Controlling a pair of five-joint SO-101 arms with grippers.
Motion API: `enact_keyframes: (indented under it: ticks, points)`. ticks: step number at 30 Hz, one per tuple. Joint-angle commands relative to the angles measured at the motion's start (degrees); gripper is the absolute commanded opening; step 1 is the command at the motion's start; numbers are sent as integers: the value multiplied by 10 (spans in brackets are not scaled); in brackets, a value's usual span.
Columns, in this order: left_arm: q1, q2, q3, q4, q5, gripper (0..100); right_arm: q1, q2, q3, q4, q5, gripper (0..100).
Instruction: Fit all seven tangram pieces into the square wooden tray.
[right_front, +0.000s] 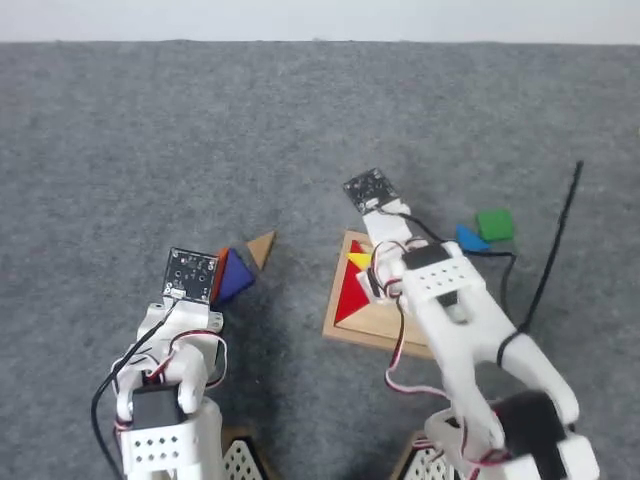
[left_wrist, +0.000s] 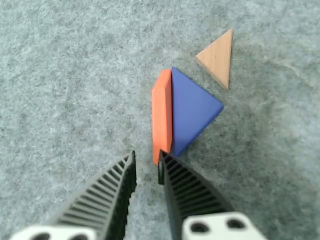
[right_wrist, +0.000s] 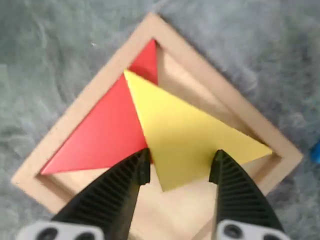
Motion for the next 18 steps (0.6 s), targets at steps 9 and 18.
enact_keyframes:
  ticks: [9,18]
  points:
    - [-3,0,-4,6,-3,70,57,22,-64,-9,26,210]
    - [-3,0,-4,6,-3,70,145,-167,24,50,25,210]
